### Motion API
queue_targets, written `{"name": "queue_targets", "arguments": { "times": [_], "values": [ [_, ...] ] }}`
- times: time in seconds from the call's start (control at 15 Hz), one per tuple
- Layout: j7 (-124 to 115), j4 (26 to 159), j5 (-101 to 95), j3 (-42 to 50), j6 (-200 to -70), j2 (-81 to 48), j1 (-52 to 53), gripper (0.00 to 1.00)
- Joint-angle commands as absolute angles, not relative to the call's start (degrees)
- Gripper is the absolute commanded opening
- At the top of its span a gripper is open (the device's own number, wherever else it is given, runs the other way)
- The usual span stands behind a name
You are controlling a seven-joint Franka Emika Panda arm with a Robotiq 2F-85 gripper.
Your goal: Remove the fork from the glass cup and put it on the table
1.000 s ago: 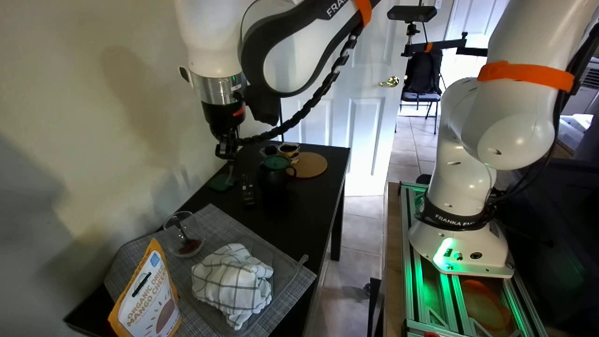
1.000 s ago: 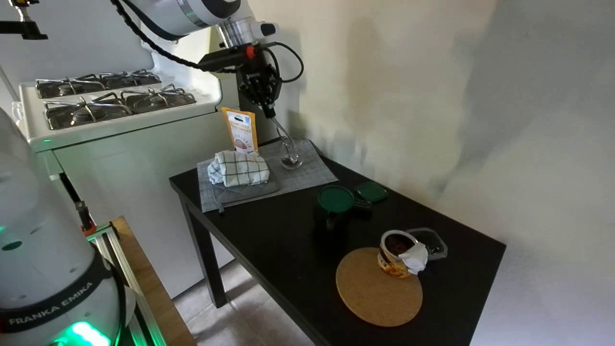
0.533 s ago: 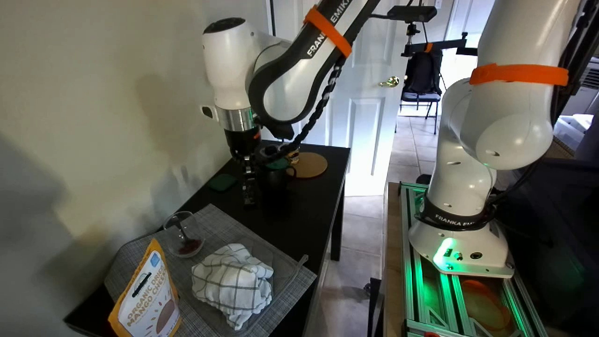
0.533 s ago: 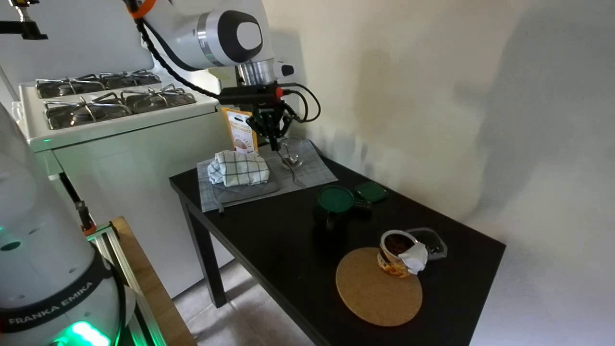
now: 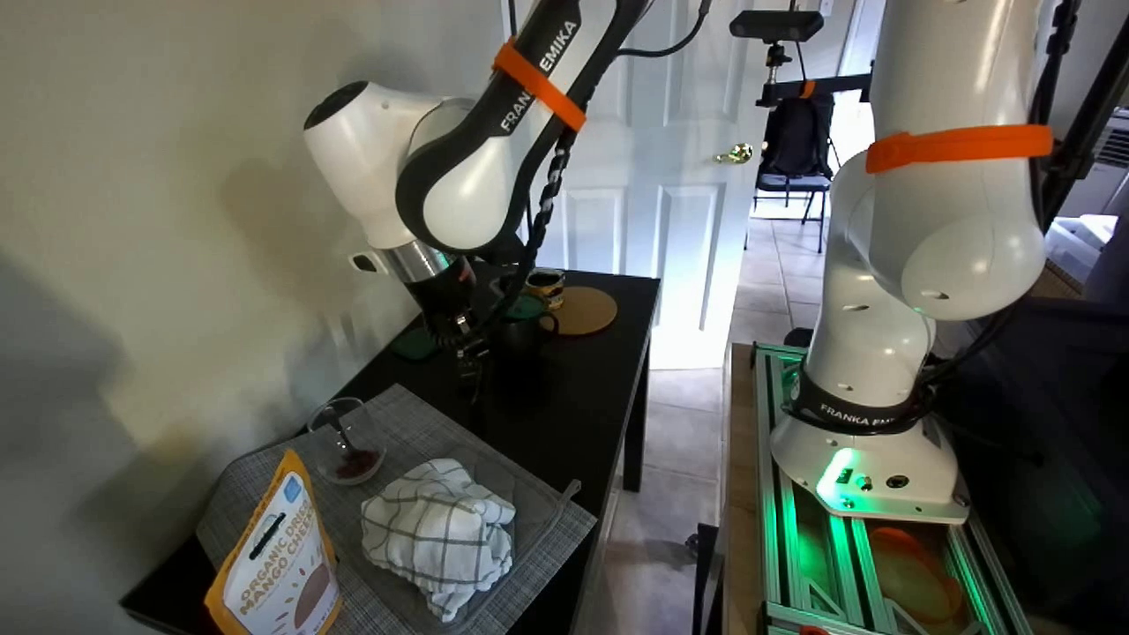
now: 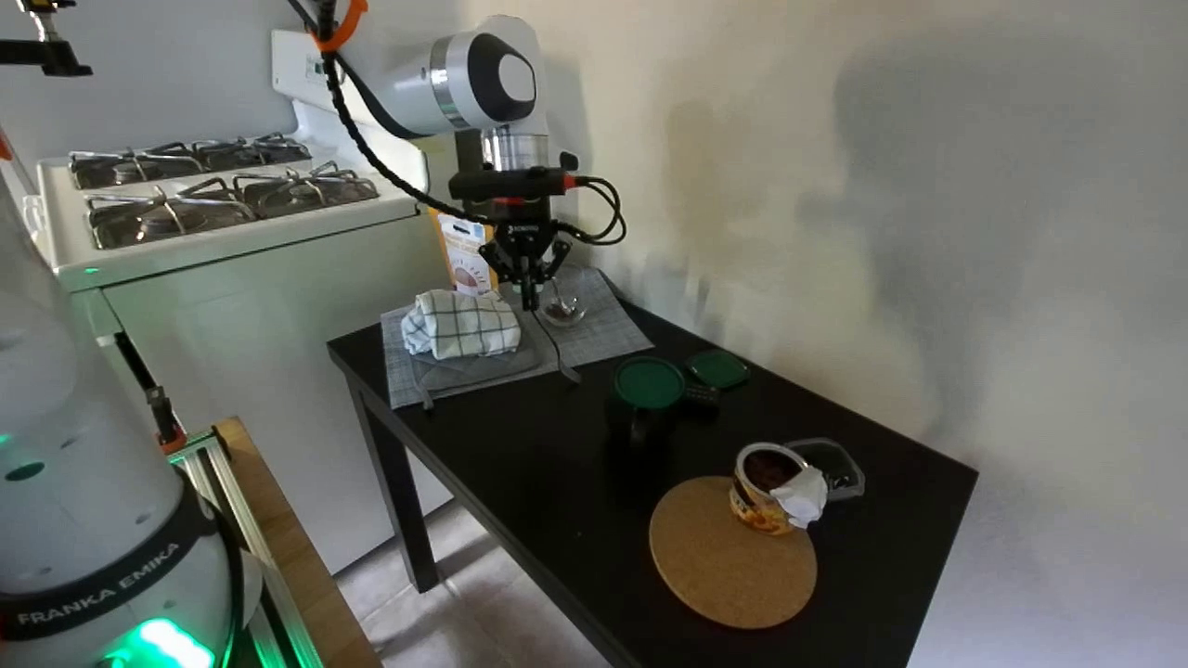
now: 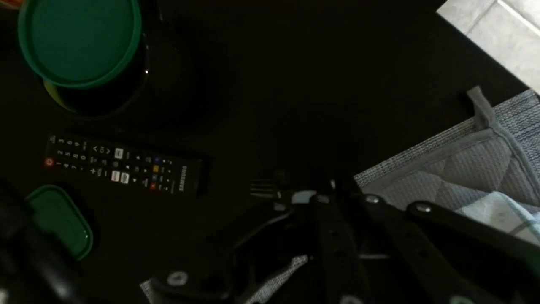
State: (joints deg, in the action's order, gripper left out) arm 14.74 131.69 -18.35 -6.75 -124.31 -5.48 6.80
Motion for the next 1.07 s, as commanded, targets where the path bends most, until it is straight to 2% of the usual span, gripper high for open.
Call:
{"name": "queue_targets", "arguments": {
  "times": [0.0, 0.07, 0.13, 0.4, 0.67, 1.0],
  "values": [
    [10.3, 123.3, -21.3, -7.1, -113.0, -14.3, 8.4, 0.32],
    [9.9, 121.7, -21.0, -7.2, -110.5, -15.2, 8.7, 0.33],
    [10.5, 120.6, -20.1, -7.3, -108.9, -16.3, 8.8, 0.38],
    [14.3, 119.8, -17.7, -8.1, -111.9, -16.5, 8.0, 0.69],
    [16.7, 122.0, -15.3, -8.7, -121.1, -13.2, 7.2, 1.00],
    [19.9, 125.7, -15.0, -8.9, -131.3, -7.4, 7.3, 1.00]
  ]
}}
